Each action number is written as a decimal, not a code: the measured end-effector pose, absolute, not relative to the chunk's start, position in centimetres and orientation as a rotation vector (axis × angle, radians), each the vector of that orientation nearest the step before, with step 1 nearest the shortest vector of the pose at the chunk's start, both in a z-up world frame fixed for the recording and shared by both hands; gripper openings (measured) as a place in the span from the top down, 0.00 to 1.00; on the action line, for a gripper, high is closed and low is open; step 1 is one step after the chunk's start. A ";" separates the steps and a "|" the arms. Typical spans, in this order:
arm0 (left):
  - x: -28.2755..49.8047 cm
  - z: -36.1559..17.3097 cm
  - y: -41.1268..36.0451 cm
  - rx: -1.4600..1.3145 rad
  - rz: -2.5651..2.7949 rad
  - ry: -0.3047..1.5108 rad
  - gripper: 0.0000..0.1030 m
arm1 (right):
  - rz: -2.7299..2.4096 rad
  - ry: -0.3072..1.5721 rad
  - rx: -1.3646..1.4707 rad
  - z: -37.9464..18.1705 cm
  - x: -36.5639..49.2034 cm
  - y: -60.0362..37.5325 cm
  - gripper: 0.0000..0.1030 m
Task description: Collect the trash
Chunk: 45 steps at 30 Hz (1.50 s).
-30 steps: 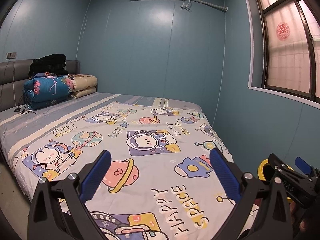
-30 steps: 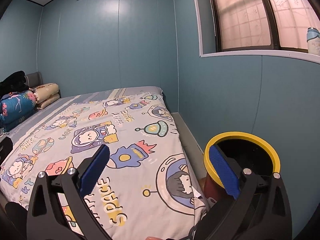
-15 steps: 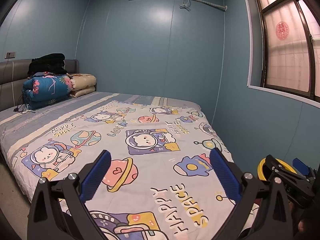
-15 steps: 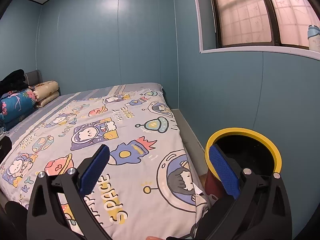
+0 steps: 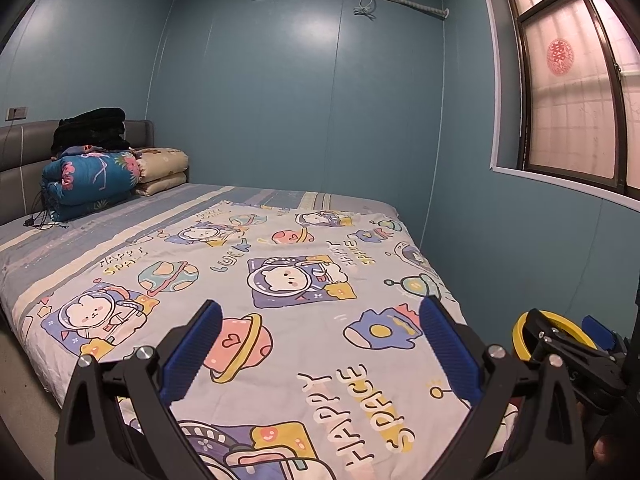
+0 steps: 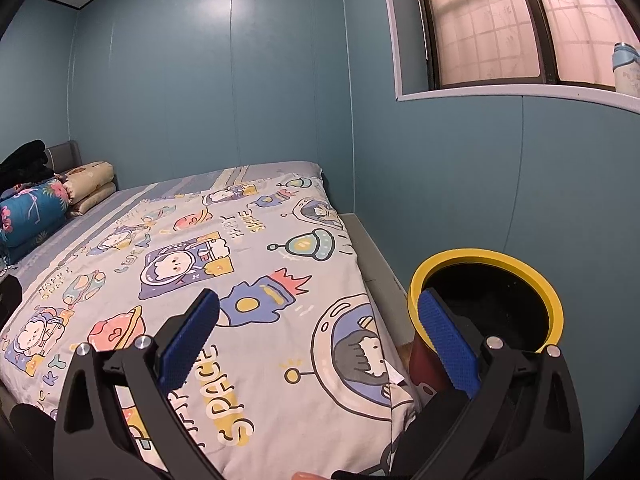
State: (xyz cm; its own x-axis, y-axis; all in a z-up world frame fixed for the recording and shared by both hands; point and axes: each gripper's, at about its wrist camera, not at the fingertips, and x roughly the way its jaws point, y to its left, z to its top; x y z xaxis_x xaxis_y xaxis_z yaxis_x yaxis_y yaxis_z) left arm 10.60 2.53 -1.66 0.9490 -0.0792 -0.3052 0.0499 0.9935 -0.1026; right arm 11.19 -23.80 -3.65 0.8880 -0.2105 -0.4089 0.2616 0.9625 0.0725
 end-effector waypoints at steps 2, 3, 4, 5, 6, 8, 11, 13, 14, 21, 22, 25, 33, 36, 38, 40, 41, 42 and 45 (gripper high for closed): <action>10.6 -1.7 2.5 -0.093 -0.065 0.314 0.08 | -0.245 0.416 0.128 -3.8 11.3 -23.8 0.08; 10.6 -1.7 2.5 -0.093 -0.065 0.313 0.08 | -0.244 0.417 0.128 -3.8 11.3 -23.8 0.08; 10.6 -1.7 2.5 -0.094 -0.067 0.313 0.08 | -0.243 0.419 0.129 -3.8 11.3 -23.8 0.08; 10.6 -1.7 2.5 -0.093 -0.068 0.313 0.08 | -0.243 0.420 0.128 -3.9 11.3 -23.8 0.08; 10.6 -1.7 2.5 -0.093 -0.067 0.313 0.08 | -0.245 0.420 0.127 -3.9 11.3 -23.7 0.08; 10.6 -1.7 2.4 -0.093 -0.067 0.313 0.08 | -0.246 0.420 0.128 -3.9 11.3 -23.7 0.08; 10.5 -1.7 2.4 -0.091 -0.067 0.313 0.08 | -0.247 0.423 0.130 -3.9 11.3 -23.8 0.08; 10.5 -1.7 2.4 -0.090 -0.069 0.315 0.08 | -0.245 0.427 0.132 -3.9 11.4 -23.8 0.08; 10.6 -1.7 2.4 -0.090 -0.070 0.316 0.08 | -0.245 0.429 0.132 -3.9 11.4 -23.8 0.08; 10.6 -1.8 2.4 -0.088 -0.069 0.320 0.08 | -0.244 0.432 0.134 -4.1 11.4 -23.9 0.08; 10.6 -1.8 2.3 -0.088 -0.070 0.321 0.08 | -0.244 0.432 0.135 -4.1 11.4 -23.9 0.08; 10.7 -1.7 2.4 -0.087 -0.070 0.323 0.08 | -0.243 0.434 0.136 -4.1 11.4 -23.9 0.08; 10.6 -1.8 2.3 -0.085 -0.071 0.321 0.08 | -0.244 0.439 0.138 -4.3 11.5 -23.9 0.08; 10.7 -1.8 2.3 -0.086 -0.071 0.324 0.08 | -0.244 0.443 0.139 -4.4 11.6 -23.9 0.08; 10.7 -1.8 2.3 -0.086 -0.072 0.326 0.08 | -0.244 0.445 0.140 -4.4 11.6 -23.9 0.08; 10.7 -1.9 2.3 -0.085 -0.073 0.327 0.08 | -0.244 0.445 0.140 -4.4 11.6 -23.9 0.08; 10.7 -1.9 2.3 -0.085 -0.073 0.327 0.08 | -0.244 0.445 0.141 -4.4 11.6 -23.9 0.08; 10.7 -1.9 2.3 -0.085 -0.072 0.326 0.08 | -0.243 0.447 0.141 -4.4 11.6 -23.9 0.08; 10.7 -1.9 2.3 -0.085 -0.072 0.328 0.08 | -0.243 0.448 0.142 -4.5 11.6 -23.9 0.08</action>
State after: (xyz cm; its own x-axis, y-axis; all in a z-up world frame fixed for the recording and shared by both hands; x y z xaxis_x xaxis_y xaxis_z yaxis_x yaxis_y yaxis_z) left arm 10.74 2.31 -1.90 0.9443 -0.0844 -0.3181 0.0567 0.9938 -0.0954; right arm 11.63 -23.93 -4.53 0.8731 -0.2005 -0.4444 0.2627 0.9614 0.0823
